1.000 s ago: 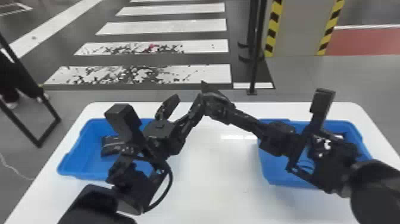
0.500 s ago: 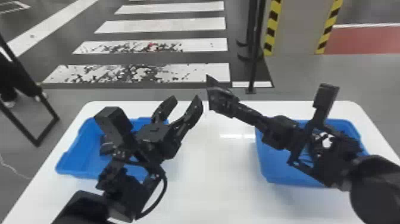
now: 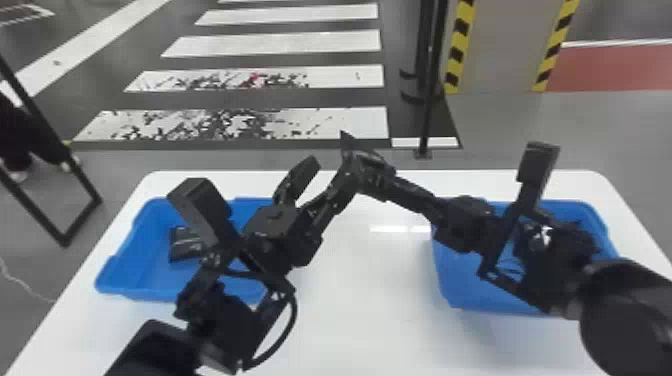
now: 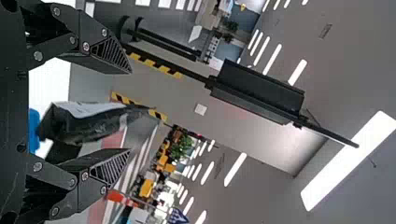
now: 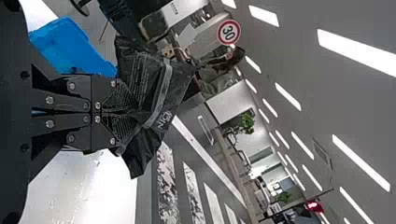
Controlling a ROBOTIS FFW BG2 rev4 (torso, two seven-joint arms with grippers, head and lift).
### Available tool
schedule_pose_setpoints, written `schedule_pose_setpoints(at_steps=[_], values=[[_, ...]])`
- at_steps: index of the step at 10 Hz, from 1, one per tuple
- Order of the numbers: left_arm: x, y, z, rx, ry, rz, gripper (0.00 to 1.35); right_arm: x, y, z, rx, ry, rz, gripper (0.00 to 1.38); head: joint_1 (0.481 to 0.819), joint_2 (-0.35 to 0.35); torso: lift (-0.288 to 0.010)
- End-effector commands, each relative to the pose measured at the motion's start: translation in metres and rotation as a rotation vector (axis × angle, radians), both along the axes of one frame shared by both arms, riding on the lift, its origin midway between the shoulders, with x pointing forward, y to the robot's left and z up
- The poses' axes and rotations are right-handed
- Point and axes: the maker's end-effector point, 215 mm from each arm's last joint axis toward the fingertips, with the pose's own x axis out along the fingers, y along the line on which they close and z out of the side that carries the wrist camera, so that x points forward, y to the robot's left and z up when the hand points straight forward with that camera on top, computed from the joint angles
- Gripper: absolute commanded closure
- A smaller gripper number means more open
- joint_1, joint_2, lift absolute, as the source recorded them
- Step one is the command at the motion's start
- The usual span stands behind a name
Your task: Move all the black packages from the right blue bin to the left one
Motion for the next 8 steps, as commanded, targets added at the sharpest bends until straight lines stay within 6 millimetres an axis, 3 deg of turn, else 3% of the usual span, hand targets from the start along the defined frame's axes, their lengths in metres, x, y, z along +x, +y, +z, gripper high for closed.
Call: schedule_pose_setpoints(at_steps=[1,3,8], values=[[0.0,0.002,0.016,-0.031,-0.035,0.003,0.48,0.002,-0.003,0.0,-0.005,-0.003,-0.005,1.16,0.658,0.083,-0.14],[0.001,0.012,0.021,-0.036,-0.049,0.023,0.48,0.001,-0.001,0.001,-0.003,-0.004,0.0,1.16,0.645,0.082,-0.14],[0.002,0.004,0.007,0.006,-0.014,0.009,0.48,-0.006,0.016,0.008,0.006,-0.012,0.035,1.16,0.642,0.098,-0.14]])
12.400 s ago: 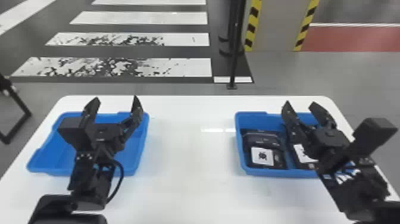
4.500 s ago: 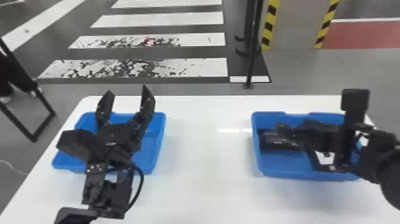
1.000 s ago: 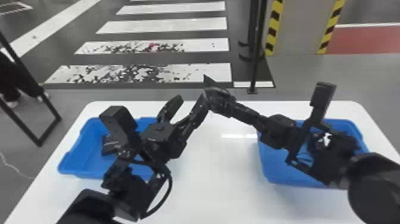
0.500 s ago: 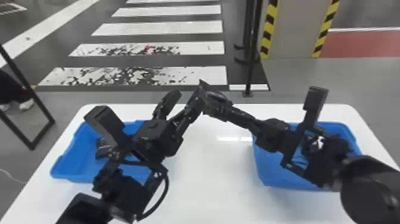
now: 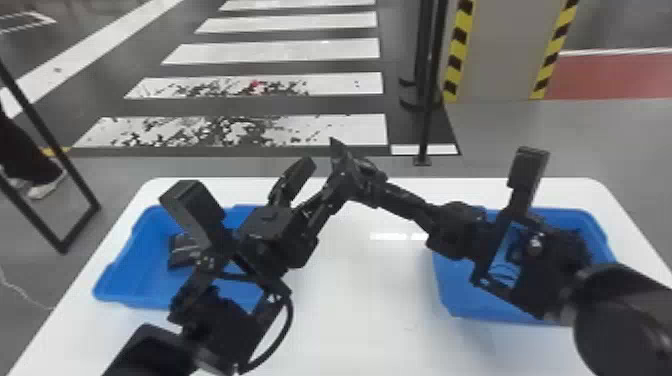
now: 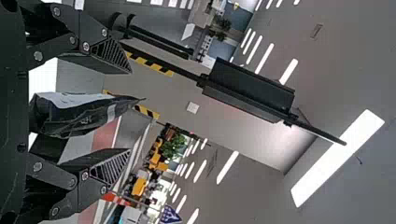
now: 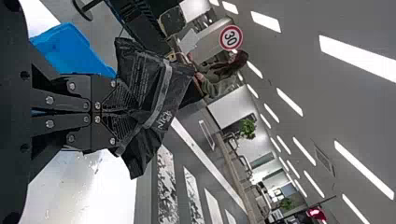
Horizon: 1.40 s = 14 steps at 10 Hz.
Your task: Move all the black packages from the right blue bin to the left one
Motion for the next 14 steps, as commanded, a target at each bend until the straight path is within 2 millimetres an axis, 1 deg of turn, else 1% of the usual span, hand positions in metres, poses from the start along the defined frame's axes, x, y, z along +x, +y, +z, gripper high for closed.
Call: schedule_pose_setpoints(at_steps=[1,3,4,5,6,9,10,11,12,13,14], values=[[0.001,-0.001,-0.006,0.017,0.015,0.0,0.48,-0.004,0.009,0.004,0.009,-0.002,0.02,1.16,0.644,0.098,-0.14],[0.001,0.001,-0.009,0.023,0.024,0.004,0.49,-0.009,0.019,0.007,0.014,-0.004,0.043,1.16,0.648,0.11,-0.14],[0.002,0.001,-0.011,0.026,0.03,0.003,0.67,-0.012,0.023,0.006,0.019,0.003,0.052,1.16,0.649,0.118,-0.14],[0.003,0.006,-0.012,0.042,0.027,0.019,1.09,-0.012,0.024,0.004,0.021,0.006,0.055,1.16,0.65,0.121,-0.14],[0.004,0.011,-0.009,0.044,0.015,0.035,1.22,-0.012,0.024,0.005,0.022,0.005,0.054,1.16,0.652,0.127,-0.14],[0.006,0.02,-0.006,0.07,-0.004,0.06,1.22,-0.01,0.023,0.009,0.028,-0.007,0.047,1.16,0.647,0.143,-0.14],[0.009,0.027,-0.004,0.078,-0.011,0.079,1.22,-0.008,0.019,0.007,0.044,-0.004,0.033,1.03,0.644,0.145,-0.14],[0.019,0.051,-0.006,0.137,-0.017,0.16,1.22,-0.009,0.016,-0.001,0.055,0.016,0.026,0.78,0.643,0.145,-0.14],[0.038,0.095,-0.021,0.237,-0.018,0.281,1.22,-0.009,0.009,-0.007,0.055,0.027,0.01,0.3,0.64,0.154,-0.14],[0.048,0.15,-0.035,0.388,-0.014,0.419,1.22,-0.009,0.005,-0.011,0.054,0.034,0.002,0.1,0.641,0.177,-0.14],[0.048,0.196,-0.041,0.531,0.003,0.531,1.22,-0.009,0.0,-0.016,0.05,0.042,-0.008,0.14,0.642,0.221,-0.14]])
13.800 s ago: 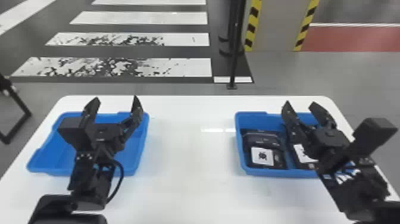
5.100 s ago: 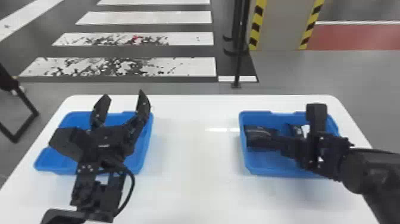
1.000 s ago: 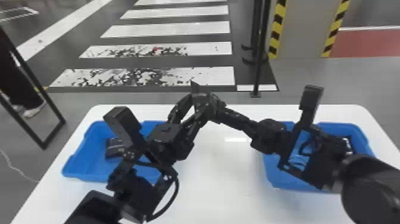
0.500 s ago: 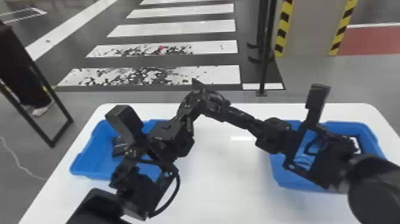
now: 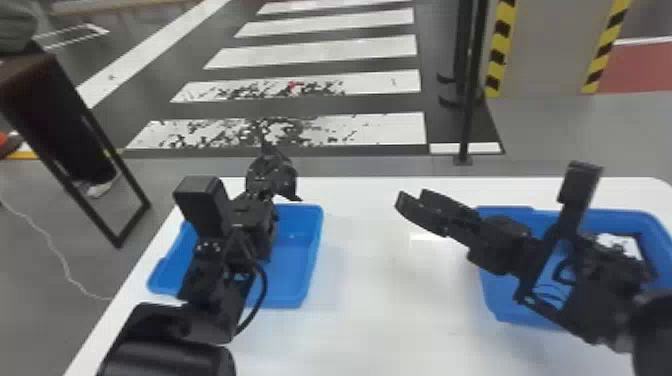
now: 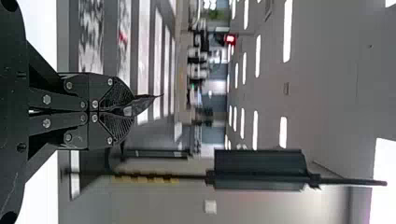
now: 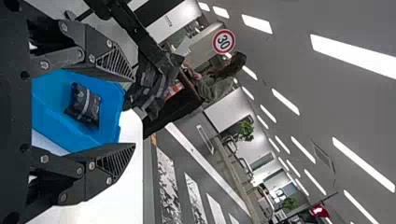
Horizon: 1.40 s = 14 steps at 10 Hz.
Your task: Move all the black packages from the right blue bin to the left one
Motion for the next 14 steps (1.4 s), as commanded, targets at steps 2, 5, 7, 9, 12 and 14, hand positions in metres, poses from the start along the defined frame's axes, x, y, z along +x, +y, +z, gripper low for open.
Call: schedule_pose_setpoints(at_steps=[2,5,7,9,12,14], values=[[-0.013,0.089,-0.044,0.216,0.159,0.205,1.22,0.003,-0.021,-0.009,-0.015,0.015,-0.04,0.15,0.646,0.287,-0.14],[-0.03,0.093,-0.11,0.172,0.358,0.214,0.86,0.015,-0.055,-0.019,-0.067,0.023,-0.103,0.15,0.687,0.33,-0.14],[-0.033,0.085,-0.098,0.102,0.282,0.187,0.03,0.022,-0.094,-0.026,-0.184,0.012,-0.187,0.15,0.695,0.307,-0.14],[-0.033,0.065,-0.069,0.008,0.156,0.137,0.14,0.016,-0.157,-0.043,-0.398,0.054,-0.322,0.15,0.695,0.262,-0.14],[-0.04,0.041,-0.041,-0.08,0.085,0.067,0.14,-0.016,-0.221,-0.11,-0.595,0.316,-0.442,0.15,0.695,0.131,-0.14],[-0.042,0.032,-0.035,-0.107,0.076,0.044,0.14,-0.024,-0.248,-0.134,-0.694,0.425,-0.486,0.15,0.695,0.087,-0.14]])
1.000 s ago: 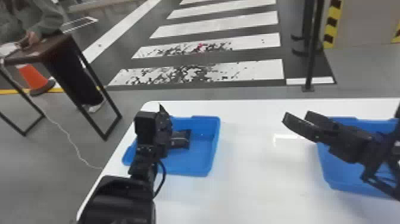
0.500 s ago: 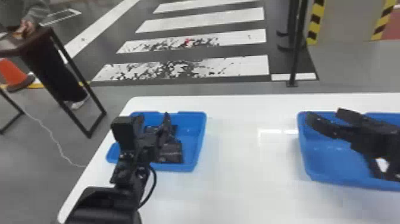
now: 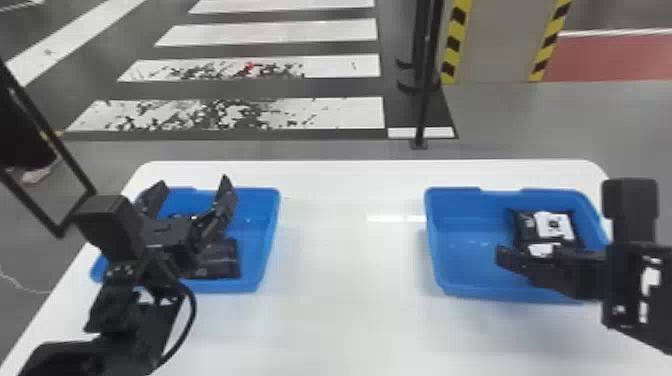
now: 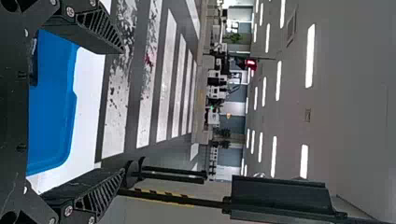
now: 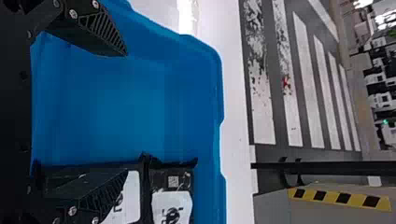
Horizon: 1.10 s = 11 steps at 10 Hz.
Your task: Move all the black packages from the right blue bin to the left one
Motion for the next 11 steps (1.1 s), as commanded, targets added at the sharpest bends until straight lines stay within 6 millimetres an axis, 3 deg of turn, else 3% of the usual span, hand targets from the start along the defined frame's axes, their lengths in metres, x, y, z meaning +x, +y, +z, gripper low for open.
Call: schedule_pose_setpoints(at_steps=[1,3,8,10,11], values=[[-0.001,-0.003,0.002,-0.013,-0.003,-0.01,0.14,-0.003,-0.014,-0.01,-0.045,0.079,-0.025,0.15,0.695,0.066,-0.14],[-0.001,-0.008,-0.001,-0.017,0.002,-0.022,0.14,-0.004,-0.038,-0.02,-0.111,0.177,-0.067,0.15,0.695,0.034,-0.14],[-0.006,-0.009,-0.01,-0.018,0.022,-0.026,0.15,0.008,-0.07,-0.042,-0.156,0.284,-0.125,0.16,0.695,-0.016,-0.14],[-0.006,-0.009,-0.009,-0.019,0.019,-0.026,0.15,-0.006,-0.074,-0.056,-0.165,0.352,-0.13,0.22,0.695,-0.028,-0.14],[-0.006,-0.009,-0.008,-0.019,0.017,-0.026,0.15,-0.012,-0.075,-0.06,-0.167,0.376,-0.129,0.32,0.695,-0.031,-0.14]])
